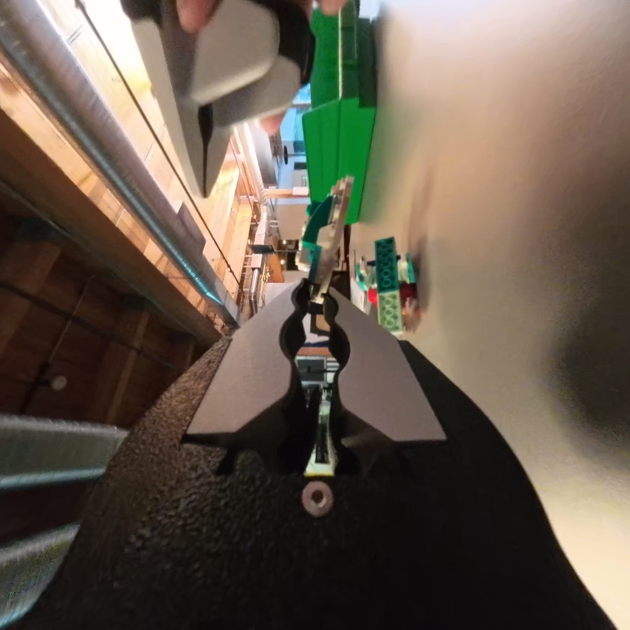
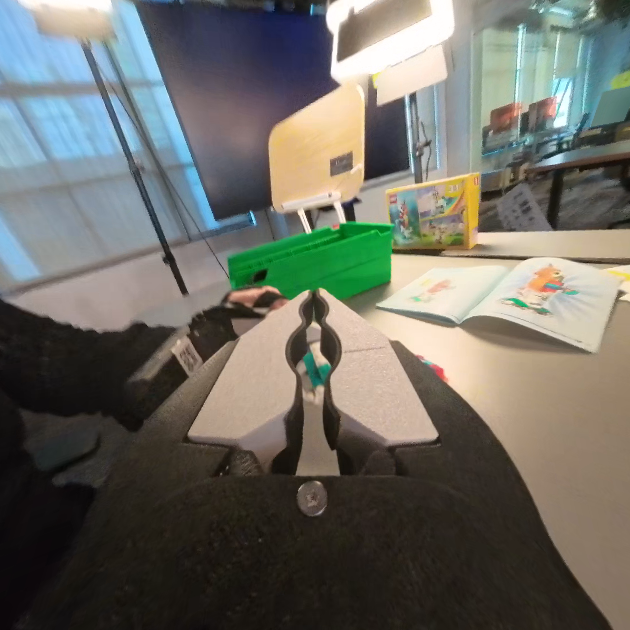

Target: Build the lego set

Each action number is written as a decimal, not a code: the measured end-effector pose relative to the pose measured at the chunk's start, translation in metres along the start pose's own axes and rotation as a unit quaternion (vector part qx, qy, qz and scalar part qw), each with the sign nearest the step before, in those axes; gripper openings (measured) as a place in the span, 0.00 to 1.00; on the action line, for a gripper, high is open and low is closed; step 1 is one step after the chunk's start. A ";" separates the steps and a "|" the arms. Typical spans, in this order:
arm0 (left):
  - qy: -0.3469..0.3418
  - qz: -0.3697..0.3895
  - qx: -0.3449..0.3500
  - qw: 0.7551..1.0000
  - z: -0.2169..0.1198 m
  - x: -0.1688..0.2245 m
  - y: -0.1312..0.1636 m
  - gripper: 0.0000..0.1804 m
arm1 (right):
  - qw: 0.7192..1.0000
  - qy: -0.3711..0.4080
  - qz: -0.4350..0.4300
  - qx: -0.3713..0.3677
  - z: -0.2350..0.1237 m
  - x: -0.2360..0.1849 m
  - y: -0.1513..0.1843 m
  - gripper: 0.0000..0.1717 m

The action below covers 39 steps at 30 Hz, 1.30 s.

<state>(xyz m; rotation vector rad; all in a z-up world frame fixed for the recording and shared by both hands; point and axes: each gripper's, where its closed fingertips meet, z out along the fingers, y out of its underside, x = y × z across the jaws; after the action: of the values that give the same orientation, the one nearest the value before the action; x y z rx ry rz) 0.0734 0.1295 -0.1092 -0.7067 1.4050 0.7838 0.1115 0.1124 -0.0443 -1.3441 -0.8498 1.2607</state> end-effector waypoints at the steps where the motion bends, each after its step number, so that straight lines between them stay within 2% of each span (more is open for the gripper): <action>1: 0.003 0.001 -0.008 1.000 0.000 0.002 0.005 0.02 | 0.999 0.010 -0.028 -0.040 0.001 0.001 0.008 0.00; 2: 0.004 -0.005 -0.011 1.000 0.000 0.002 0.008 0.02 | 0.994 0.023 -0.059 -0.086 0.001 0.003 0.019 0.01; 4: 0.005 -0.018 -0.017 1.000 0.001 0.000 0.010 0.02 | 0.979 0.042 -0.122 -0.160 0.002 0.005 0.041 0.09; 8: 0.029 -0.064 -0.024 0.997 0.003 0.005 0.013 0.02 | 0.934 0.073 -0.257 -0.238 0.007 0.004 0.068 0.20; 12: 0.066 -0.148 -0.028 0.986 0.003 0.011 0.017 0.02 | 0.867 0.107 -0.419 -0.249 0.013 0.005 0.068 0.19; 17: 0.087 -0.220 -0.027 0.971 0.003 0.012 0.019 0.02 | 0.778 0.120 -0.572 -0.231 0.019 -0.002 0.060 0.08; 24: 0.097 -0.241 -0.023 0.965 0.002 0.014 0.019 0.03 | 0.723 0.112 -0.632 -0.256 0.025 -0.002 0.069 0.06; 26: 0.093 -0.206 -0.033 0.973 0.002 0.015 0.023 0.02 | 0.736 0.101 -0.618 -0.258 0.026 -0.005 0.072 0.07; 27: 0.090 -0.179 -0.040 0.979 0.001 0.016 0.025 0.02 | 0.764 0.090 -0.587 -0.252 0.027 -0.008 0.073 0.08; 29: 0.080 -0.123 -0.042 0.988 0.001 0.016 0.027 0.02 | 0.837 0.075 -0.483 -0.246 0.027 -0.011 0.072 0.11; 31: 0.068 -0.074 -0.037 0.994 0.000 0.014 0.024 0.03 | 0.879 0.079 -0.400 -0.248 0.025 -0.006 0.067 0.13; 34: 0.051 -0.022 -0.018 0.998 -0.001 0.010 0.015 0.02 | 0.898 0.079 -0.331 -0.278 0.025 0.001 0.068 0.20; 36: 0.040 0.006 -0.005 0.999 -0.001 0.008 0.008 0.02 | 0.908 0.058 -0.288 -0.300 0.026 -0.001 0.073 0.21; 39: 0.034 0.025 0.004 0.999 -0.002 0.006 0.003 0.03 | 0.905 0.031 -0.255 -0.338 0.026 0.001 0.077 0.21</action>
<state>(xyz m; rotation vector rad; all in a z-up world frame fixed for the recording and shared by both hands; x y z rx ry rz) 0.0703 0.1296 -0.1157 -0.7008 1.4917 0.7983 0.0747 0.1039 -0.1158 -1.5272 -1.5634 0.5115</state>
